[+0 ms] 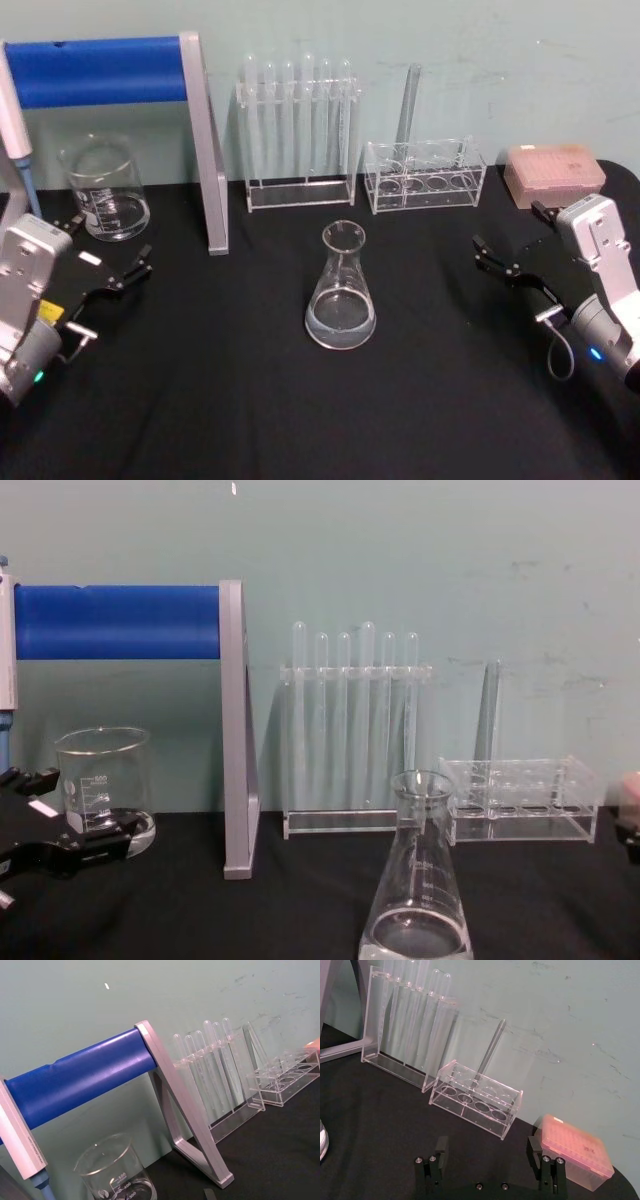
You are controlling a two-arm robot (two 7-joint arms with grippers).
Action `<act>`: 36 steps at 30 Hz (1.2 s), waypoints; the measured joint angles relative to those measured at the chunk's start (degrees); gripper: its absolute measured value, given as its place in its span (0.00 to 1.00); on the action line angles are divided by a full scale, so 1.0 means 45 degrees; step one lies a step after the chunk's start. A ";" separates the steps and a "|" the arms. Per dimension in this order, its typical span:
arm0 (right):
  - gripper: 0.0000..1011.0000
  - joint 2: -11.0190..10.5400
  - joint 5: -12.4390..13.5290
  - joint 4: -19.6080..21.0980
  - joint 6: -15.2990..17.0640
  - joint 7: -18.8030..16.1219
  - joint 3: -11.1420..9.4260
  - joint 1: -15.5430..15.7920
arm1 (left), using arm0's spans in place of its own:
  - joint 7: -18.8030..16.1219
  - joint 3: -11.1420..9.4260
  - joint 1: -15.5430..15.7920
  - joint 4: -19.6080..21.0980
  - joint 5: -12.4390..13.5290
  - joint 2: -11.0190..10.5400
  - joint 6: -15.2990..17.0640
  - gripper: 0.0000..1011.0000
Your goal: Grasp the erlenmeyer flask with one hand, shake it three times, then place it back.
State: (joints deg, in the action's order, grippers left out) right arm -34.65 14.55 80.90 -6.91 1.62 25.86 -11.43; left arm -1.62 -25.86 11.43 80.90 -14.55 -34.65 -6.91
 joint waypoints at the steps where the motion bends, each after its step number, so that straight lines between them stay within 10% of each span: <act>1: 0.99 -0.0001 0.0000 0.0000 0.0000 -0.0001 0.0000 0.0001 | -0.0001 0.0000 0.0000 0.0000 0.0000 0.0000 0.0000 0.99; 17: 0.99 0.0004 0.0071 0.0056 -0.0058 -0.0285 -0.0172 0.0079 | -0.0001 0.0000 0.0000 0.0000 0.0000 0.0000 0.0000 0.99; 36: 0.99 -0.0214 0.2285 0.1760 0.0199 -0.3041 -0.0949 0.1392 | -0.0001 0.0000 0.0000 0.0000 0.0000 0.0000 0.0000 0.99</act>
State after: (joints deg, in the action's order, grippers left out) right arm -35.61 24.83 88.82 -6.01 -12.06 21.59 -5.17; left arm -1.62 -25.86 11.43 80.90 -14.55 -34.65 -6.91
